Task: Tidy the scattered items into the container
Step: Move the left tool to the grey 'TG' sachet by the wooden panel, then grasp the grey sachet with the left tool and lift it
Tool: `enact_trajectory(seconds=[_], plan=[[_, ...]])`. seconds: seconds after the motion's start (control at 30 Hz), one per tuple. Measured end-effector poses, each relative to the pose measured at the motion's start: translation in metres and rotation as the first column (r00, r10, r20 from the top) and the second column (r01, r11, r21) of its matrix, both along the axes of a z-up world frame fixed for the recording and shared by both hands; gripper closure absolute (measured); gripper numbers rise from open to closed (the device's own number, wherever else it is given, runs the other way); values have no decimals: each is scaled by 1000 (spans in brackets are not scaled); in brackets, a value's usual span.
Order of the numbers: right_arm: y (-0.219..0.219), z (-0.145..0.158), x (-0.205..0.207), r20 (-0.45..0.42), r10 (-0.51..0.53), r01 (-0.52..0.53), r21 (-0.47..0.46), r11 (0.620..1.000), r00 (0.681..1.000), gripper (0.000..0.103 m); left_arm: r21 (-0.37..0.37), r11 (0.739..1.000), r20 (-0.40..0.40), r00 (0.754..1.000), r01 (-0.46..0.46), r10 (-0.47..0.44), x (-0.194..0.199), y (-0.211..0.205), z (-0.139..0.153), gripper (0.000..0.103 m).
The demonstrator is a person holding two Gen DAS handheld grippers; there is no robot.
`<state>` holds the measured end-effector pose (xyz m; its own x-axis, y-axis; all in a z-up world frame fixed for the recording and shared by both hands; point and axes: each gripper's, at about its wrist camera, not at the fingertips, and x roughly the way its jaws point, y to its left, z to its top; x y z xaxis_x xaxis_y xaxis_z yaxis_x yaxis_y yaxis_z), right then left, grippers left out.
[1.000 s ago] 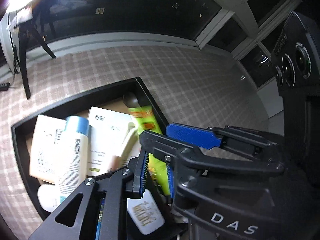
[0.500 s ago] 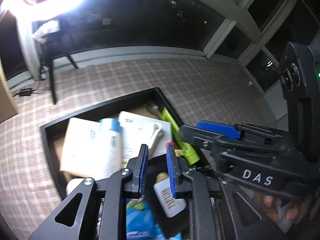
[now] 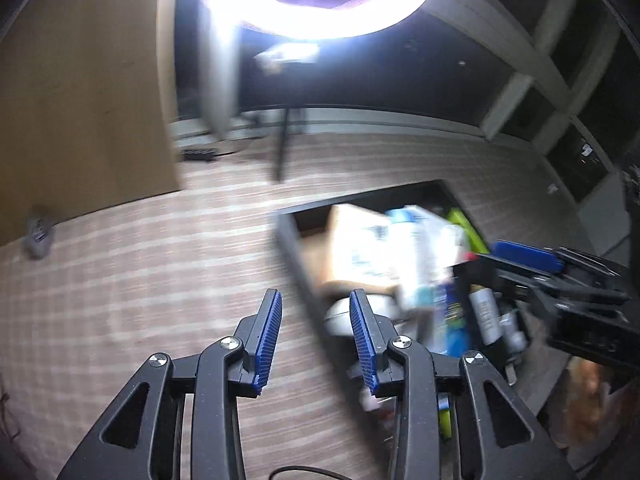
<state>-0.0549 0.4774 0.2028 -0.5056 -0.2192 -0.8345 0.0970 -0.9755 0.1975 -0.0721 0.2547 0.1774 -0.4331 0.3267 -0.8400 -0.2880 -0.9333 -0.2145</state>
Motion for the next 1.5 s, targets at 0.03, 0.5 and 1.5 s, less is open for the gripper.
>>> enact_trajectory(seconds=[0.03, 0.5, 1.5], plan=[[-13, 1, 3, -9, 3, -3, 7, 1000, 1000, 54, -6, 1000, 2, 1000, -21, 21, -2, -19, -2, 68], [-110, -25, 43, 21, -69, 69, 19, 997, 997, 47, -185, 952, -19, 969, -244, 245, -77, -244, -54, 32], [-106, -80, 52, 218, -287, 279, 69, 958, 933, 47, -251, 850, 17, 876, -464, 483, -214, -328, -181, 24]])
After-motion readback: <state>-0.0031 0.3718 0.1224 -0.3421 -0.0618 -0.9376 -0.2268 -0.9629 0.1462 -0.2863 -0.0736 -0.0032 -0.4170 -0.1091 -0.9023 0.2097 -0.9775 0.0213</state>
